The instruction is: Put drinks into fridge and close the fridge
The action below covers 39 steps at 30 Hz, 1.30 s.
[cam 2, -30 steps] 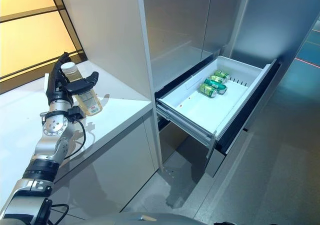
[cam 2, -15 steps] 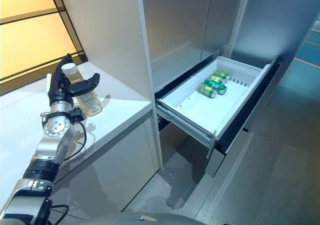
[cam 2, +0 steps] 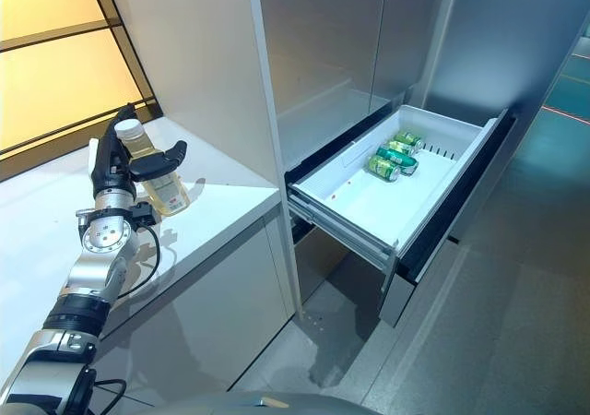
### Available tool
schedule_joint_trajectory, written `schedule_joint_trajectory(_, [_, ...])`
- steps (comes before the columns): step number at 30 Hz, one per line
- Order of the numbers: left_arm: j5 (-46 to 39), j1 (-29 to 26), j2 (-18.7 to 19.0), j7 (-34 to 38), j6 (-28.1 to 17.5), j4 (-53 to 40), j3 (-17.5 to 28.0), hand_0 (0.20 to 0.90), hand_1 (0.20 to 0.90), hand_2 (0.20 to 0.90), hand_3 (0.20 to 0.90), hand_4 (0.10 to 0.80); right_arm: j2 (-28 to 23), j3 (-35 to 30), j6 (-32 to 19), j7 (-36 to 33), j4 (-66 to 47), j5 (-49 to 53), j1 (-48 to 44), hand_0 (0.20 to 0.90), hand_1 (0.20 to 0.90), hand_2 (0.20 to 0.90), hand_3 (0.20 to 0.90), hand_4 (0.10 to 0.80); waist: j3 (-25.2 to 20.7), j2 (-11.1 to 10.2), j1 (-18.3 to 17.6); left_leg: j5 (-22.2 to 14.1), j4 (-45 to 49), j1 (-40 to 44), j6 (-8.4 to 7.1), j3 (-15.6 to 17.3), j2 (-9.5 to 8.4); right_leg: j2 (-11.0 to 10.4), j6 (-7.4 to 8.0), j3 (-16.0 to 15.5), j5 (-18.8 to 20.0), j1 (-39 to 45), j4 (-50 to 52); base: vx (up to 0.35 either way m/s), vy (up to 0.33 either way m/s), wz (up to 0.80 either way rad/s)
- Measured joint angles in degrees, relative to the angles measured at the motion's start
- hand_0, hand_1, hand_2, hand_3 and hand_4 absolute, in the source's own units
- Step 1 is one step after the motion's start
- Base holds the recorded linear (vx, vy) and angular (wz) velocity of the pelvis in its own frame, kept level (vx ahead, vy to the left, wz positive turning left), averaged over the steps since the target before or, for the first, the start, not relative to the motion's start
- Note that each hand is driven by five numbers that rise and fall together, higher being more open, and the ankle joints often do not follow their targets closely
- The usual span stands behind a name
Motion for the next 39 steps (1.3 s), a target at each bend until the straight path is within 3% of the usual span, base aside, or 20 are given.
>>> schedule_joint_trajectory(27, [-12.97, 0.15, -3.83, 2.24, -2.40, 1.15, 0.21, 0.900, 0.900, 0.900, 0.900, 0.800, -0.17, 0.04, 1.19, -0.12, -1.54, -0.02, 0.78, 0.900, 0.900, 0.900, 0.900, 0.800, -0.46, 0.09, -0.08, -0.05, 0.00, 0.48, 0.00, 0.51, 0.08, 0.05, -0.01, 0.36, 0.03, 0.09, 0.00, 0.000, 0.000, 0.00])
schedule_joint_trajectory(39, [-9.41, 0.15, -4.12, 4.04, -2.47, 1.14, 0.26, 0.900, 0.900, 0.900, 0.900, 0.800, -0.15, 0.03, 1.46, -0.12, -1.86, -0.01, 0.91, 0.900, 0.900, 0.900, 0.900, 0.800, -0.40, -0.04, -0.12, -0.09, 0.00, 0.45, 0.00, 0.54, 0.09, 0.05, 0.00, 0.38, 0.02, 0.05, 0.00, 0.000, 0.000, 0.00])
